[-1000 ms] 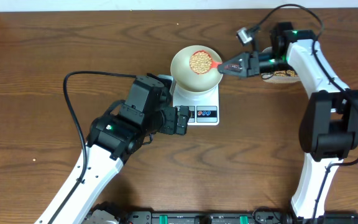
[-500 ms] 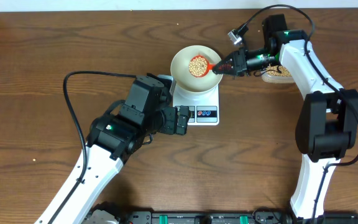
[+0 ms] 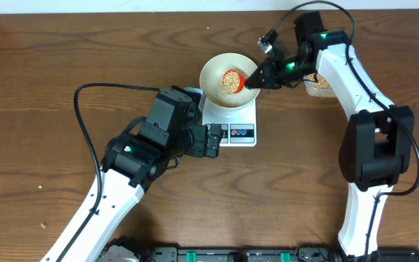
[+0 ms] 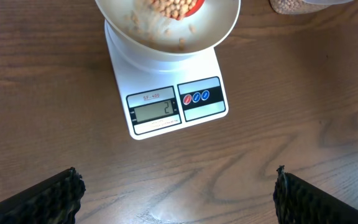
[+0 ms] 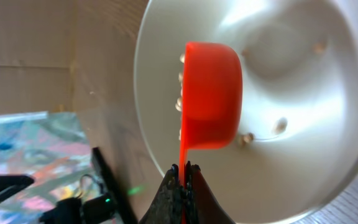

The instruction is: Scoop item into bowl and weigh 50g on scale

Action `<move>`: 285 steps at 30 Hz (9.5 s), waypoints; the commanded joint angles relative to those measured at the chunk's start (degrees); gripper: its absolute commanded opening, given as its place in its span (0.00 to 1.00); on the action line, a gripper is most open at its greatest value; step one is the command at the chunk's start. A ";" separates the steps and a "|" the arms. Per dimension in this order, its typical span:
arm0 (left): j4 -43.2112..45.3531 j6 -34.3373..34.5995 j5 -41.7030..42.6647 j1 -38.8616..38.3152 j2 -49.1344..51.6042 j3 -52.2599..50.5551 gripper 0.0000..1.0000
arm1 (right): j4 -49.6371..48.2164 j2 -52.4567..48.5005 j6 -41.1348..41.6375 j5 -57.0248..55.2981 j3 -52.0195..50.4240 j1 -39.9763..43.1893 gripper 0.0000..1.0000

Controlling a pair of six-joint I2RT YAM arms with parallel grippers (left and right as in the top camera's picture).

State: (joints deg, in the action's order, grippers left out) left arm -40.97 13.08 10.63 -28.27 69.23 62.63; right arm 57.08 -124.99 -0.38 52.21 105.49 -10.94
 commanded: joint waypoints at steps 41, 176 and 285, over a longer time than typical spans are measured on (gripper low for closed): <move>-0.22 -0.55 0.31 0.17 0.13 0.98 0.99 | 12.55 1.36 -4.02 -25.64 15.91 -8.13 0.01; -0.20 -0.55 0.31 0.20 0.13 0.98 1.00 | 13.79 2.23 -24.83 -21.40 16.70 -4.55 0.01; -0.22 -0.55 0.31 0.20 0.13 0.98 1.00 | 20.68 9.64 -24.94 1.49 16.72 20.87 0.01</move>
State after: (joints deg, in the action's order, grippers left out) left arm -40.97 13.08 10.63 -28.27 69.23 62.63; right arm 76.62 -119.90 -25.74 55.48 121.03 4.32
